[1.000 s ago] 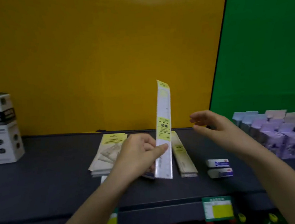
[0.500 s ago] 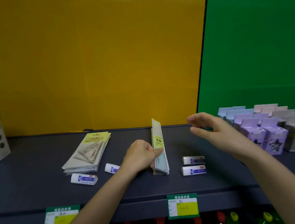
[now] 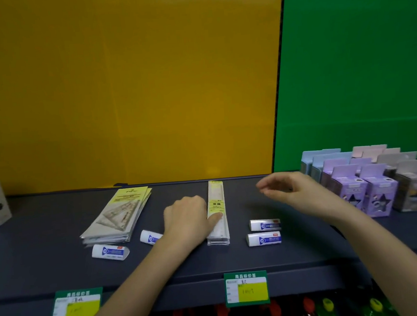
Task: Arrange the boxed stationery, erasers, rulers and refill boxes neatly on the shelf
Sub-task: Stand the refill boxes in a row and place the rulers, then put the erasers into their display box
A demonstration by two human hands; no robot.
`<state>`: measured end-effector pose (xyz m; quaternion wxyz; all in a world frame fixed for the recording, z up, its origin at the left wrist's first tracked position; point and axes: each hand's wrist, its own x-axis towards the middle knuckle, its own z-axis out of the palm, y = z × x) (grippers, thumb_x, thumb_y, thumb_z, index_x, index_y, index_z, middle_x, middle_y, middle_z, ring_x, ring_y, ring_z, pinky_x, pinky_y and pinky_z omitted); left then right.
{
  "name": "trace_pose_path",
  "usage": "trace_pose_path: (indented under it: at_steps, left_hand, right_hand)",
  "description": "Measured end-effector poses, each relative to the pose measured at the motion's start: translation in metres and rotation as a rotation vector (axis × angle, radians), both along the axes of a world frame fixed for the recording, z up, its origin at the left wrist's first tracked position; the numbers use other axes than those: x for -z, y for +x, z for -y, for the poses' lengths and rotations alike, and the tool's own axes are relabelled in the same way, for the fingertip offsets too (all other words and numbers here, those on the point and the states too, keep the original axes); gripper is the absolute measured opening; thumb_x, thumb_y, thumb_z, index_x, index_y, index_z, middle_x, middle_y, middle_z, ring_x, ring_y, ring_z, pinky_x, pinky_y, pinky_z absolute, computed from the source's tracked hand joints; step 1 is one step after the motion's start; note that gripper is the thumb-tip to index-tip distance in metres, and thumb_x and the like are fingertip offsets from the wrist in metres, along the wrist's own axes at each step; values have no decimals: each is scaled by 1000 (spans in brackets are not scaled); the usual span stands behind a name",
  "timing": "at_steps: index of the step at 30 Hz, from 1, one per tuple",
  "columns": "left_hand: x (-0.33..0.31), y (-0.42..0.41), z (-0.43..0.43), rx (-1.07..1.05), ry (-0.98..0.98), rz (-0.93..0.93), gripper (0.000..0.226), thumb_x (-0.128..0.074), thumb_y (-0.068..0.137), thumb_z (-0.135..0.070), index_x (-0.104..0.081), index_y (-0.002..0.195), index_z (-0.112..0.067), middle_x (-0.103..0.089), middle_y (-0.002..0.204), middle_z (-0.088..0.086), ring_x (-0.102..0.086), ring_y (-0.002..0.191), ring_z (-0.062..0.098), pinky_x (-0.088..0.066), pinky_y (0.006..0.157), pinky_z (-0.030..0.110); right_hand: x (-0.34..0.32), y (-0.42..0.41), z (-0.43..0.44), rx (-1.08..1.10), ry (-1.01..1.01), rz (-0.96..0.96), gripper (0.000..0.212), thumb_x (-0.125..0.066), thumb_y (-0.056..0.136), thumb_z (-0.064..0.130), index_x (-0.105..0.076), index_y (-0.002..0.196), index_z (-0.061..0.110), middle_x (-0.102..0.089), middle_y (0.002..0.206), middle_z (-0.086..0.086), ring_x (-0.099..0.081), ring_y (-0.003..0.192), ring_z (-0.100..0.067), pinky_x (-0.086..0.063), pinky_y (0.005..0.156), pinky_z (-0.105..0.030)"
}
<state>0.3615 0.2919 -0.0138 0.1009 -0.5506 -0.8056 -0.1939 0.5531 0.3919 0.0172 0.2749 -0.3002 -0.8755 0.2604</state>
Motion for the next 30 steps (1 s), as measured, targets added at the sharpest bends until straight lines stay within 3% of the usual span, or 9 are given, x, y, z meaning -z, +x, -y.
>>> trace_pose_path:
  at_steps: [4,8,12,17,20,23,27,30]
  left_hand:
    - [2,5,6,119,184,-141,29,-43,90,-48,-44,79,-21,-66,87,1,-60,87,23,-35,65,30]
    - [5,13,15,320,286,-70,20,-46,91,-38,-56,93,-22,-64,88,-5,-54,91,16,-36,78,28]
    - [4,25,19,475,222,36,22,-51,88,-39,-63,98,-23,-64,98,-7,-51,97,11,-38,83,26]
    - [5,47,10,555,48,-15,40,-55,84,-47,-61,113,-20,-60,108,-2,-49,104,14,-44,89,34]
    - [8,53,0,594,-63,-3,38,-55,85,-43,-61,113,-18,-58,108,3,-49,103,18,-43,89,37]
    - [10,52,-6,617,-82,27,28,-53,89,-36,-62,105,-16,-56,104,5,-51,101,21,-40,83,31]
    - [5,46,-9,660,-102,-61,27,-48,91,-36,-57,102,-12,-54,106,7,-49,102,23,-40,86,34]
    - [-6,44,-11,707,17,-20,26,-48,92,-36,-56,102,-14,-54,103,6,-50,98,22,-39,82,33]
  right_hand:
    - [7,6,-3,-76,-2,242,27,-64,84,22,-64,111,20,-66,109,5,-61,102,-7,-47,94,-21]
    - [22,4,-8,-100,26,342,28,-70,79,25,-69,107,18,-64,105,6,-63,97,-9,-50,89,-21]
    - [28,5,-12,-52,98,344,21,-68,81,29,-69,100,20,-64,104,2,-61,94,-14,-50,89,-32]
    - [21,15,-8,21,170,286,22,-62,85,30,-65,104,20,-64,103,1,-59,91,-11,-48,82,-25]
    - [21,23,-2,53,163,231,20,-61,86,29,-64,102,20,-65,99,3,-60,89,-10,-47,79,-22]
    - [21,32,8,106,160,201,21,-60,86,28,-62,105,19,-65,99,4,-58,87,-7,-46,76,-21]
    - [22,51,24,184,170,121,17,-61,86,26,-63,102,19,-59,84,14,-53,74,9,-40,65,-9]
    - [23,68,34,261,153,54,10,-63,85,25,-62,95,25,-64,89,7,-58,79,-4,-44,71,-21]
